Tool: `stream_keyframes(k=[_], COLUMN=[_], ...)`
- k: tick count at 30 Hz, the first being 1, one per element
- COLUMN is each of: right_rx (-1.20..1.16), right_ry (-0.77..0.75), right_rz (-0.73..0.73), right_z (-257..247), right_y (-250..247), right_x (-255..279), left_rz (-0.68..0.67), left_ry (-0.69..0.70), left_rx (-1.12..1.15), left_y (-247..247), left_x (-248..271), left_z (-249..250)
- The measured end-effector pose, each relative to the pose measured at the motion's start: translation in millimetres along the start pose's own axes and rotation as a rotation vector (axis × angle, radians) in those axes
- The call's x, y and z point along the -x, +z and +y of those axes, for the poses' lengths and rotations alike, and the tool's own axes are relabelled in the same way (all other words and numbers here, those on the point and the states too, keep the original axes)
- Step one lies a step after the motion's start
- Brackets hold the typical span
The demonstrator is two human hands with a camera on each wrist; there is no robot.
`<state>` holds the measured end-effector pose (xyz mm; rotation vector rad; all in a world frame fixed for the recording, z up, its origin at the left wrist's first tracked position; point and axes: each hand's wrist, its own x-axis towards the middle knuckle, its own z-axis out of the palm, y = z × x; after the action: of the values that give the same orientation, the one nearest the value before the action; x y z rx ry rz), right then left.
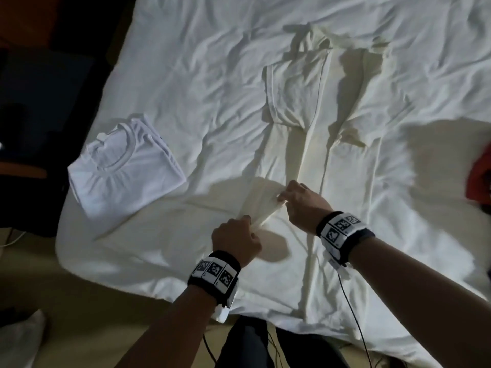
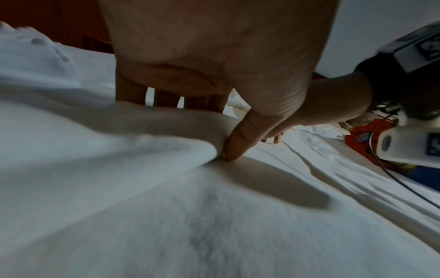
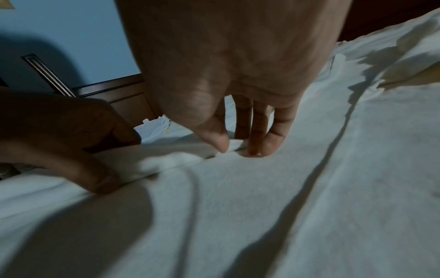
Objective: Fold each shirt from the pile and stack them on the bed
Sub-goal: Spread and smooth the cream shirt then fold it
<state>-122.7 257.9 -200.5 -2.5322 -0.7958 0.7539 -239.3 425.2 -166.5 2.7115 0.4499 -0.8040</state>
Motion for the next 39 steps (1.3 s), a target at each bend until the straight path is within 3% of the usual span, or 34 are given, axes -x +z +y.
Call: stream_keyframes(k=[3, 6, 10, 14, 20, 25, 29, 31, 35, 39], right_rx=[-0.047, -0.125, -0.567, -0.801, -0.794, -0.972, -0.958, -0.966, -0.968, -0.909], right_ry=[0.117, 0.277, 0.491, 0.726, 0.676, 0.723, 0.710, 0.733, 0.750, 0.792], right_rz=[-0.020, 0.078, 0.314, 0.244, 0.154, 0.308, 0.425, 0.400, 0.194, 0.244], right_z=[-4.8, -17.3, -34.7, -35.1, -26.9, -31.0, -25.4, -22.2, -24.1, -25.6], right_y=[3.3, 6.9, 20.7, 37.9, 42.5, 29.9, 22.2, 25.9, 34.2, 33.3], right_x=[5.3, 14.8, 30.9, 30.6, 33.1, 38.0, 47.9, 51.8, 56.8, 53.3], left_rz=[0.003, -0.013, -0.042, -0.068, -0.041, -0.001, -0.009, -0.032, -0.094, -0.127], left_ry=[0.050, 0.132, 0.195, 0.195, 0.225, 0.271, 0.340, 0.358, 0.342, 0.360], left_rx=[-0.064, -0.162, -0.237, -0.174, 0.024, 0.067, 0.144, 0.169, 0.286, 0.344], left_y=[2.5, 5.5, 12.0, 18.1, 18.4, 19.1, 23.7, 30.5, 45.0, 51.9], left_x=[18.5, 35.4, 60.1, 75.9, 89.5, 89.6, 88.8, 86.6, 78.3, 70.6], left_z=[-2.5, 4.4, 16.4, 26.3, 36.0, 31.8, 30.1, 32.5, 34.9, 32.9])
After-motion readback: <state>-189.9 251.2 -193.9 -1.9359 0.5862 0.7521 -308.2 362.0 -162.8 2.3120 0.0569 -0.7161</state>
